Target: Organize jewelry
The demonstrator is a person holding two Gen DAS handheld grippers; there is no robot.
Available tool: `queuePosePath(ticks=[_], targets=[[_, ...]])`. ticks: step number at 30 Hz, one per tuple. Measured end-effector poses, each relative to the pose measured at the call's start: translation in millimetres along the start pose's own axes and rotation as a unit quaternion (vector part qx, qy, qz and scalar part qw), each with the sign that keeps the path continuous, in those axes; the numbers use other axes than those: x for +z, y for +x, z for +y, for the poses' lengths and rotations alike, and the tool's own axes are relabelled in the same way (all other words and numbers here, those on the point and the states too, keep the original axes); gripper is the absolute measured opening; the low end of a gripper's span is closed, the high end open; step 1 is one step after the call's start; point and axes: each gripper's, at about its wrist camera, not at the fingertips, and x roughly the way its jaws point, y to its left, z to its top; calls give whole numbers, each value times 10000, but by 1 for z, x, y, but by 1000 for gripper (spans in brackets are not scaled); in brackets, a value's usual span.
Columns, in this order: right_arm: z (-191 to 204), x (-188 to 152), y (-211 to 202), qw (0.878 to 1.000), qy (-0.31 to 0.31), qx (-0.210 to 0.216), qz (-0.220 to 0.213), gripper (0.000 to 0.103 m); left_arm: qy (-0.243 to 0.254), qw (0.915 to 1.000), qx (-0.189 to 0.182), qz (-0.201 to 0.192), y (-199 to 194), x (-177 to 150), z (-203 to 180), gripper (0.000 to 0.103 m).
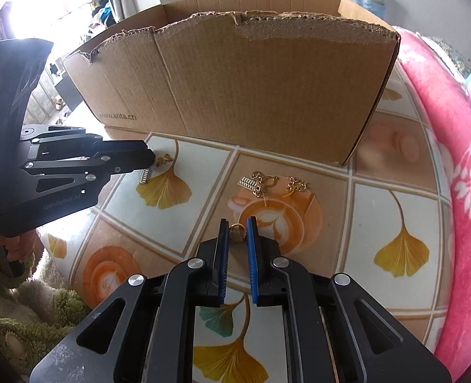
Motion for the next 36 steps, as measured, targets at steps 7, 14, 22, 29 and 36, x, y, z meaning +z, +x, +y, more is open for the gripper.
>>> queuePosePath(ticks=[7, 14, 22, 29, 36], targets=[[2, 1, 0, 10000, -30, -23, -4, 9, 202, 9998, 9, 15, 2, 1, -5, 13], [3, 2, 0, 10000, -9, -18, 6, 9, 317, 9995, 50, 67, 3, 0, -8, 13], [0, 3, -1, 10000, 25, 61, 39, 9, 374, 9993, 59, 71, 4, -1, -10, 13], [-7, 4, 0, 9996, 140, 234, 88, 12, 397, 9992, 68, 28, 3, -2, -10, 13], [1, 2, -2, 9997, 3, 243, 69, 25, 400, 9992, 92, 0, 2, -2, -10, 13]])
